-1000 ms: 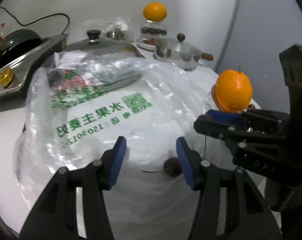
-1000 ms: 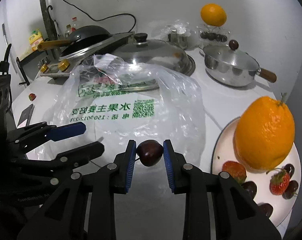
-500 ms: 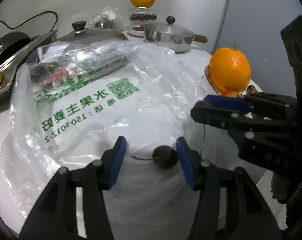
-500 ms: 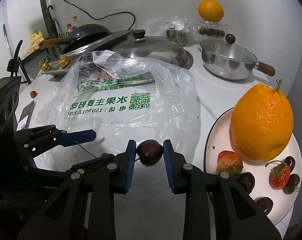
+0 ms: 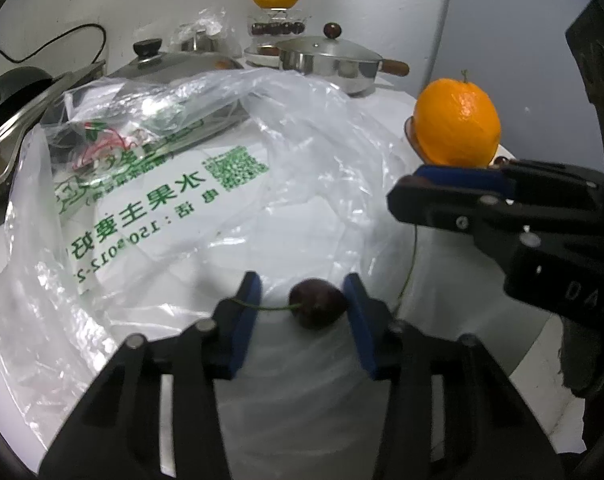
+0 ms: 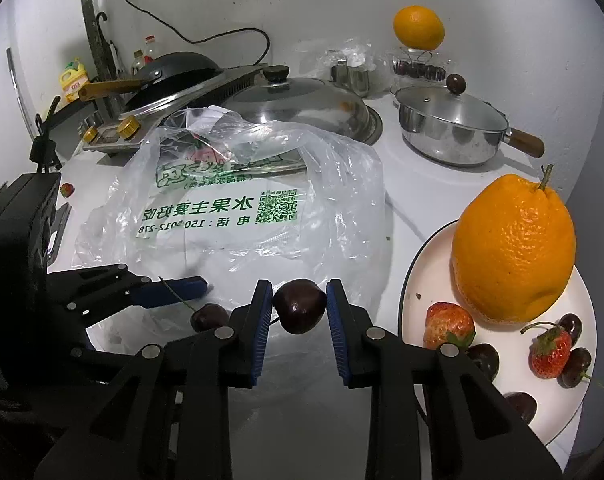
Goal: Organize fruits
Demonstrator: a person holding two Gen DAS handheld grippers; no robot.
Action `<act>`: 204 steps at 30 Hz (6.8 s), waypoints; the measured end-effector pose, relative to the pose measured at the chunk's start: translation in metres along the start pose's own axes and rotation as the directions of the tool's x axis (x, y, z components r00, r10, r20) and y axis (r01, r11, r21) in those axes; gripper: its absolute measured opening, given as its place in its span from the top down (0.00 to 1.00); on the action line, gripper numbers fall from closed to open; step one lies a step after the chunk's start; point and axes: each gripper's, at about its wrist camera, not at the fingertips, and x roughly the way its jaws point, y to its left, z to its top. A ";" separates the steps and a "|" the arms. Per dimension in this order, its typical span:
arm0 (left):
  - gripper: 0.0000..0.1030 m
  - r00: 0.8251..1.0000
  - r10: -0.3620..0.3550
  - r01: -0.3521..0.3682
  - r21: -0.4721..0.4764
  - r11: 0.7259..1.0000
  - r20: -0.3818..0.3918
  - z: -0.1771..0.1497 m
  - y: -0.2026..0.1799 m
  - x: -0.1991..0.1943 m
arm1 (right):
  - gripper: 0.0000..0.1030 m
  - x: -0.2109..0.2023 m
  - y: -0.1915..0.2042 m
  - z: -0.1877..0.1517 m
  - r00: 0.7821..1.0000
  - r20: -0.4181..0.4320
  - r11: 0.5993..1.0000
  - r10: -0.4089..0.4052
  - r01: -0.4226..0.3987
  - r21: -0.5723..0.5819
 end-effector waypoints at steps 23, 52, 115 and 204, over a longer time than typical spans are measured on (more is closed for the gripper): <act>0.66 1.000 -0.029 0.029 -0.017 0.999 0.005 0.001 0.004 -0.012 | 0.71 -0.018 0.004 0.005 0.999 0.036 1.000 -0.020 0.021 -0.020; 0.72 0.996 0.004 -0.001 -0.029 1.000 0.088 0.012 0.007 -0.039 | 0.71 -0.038 -0.002 0.014 0.996 0.082 0.999 -0.030 0.032 -0.025; 0.72 0.991 -0.114 0.100 0.177 0.979 0.071 0.060 -0.153 -0.010 | 0.71 -0.133 -0.140 -0.042 0.969 0.179 0.974 -0.172 0.140 0.180; 0.20 0.973 -0.033 0.035 -0.006 0.999 0.229 0.054 -0.050 -0.092 | 0.61 -0.111 -0.058 -0.013 0.962 0.132 0.968 -0.237 0.222 0.119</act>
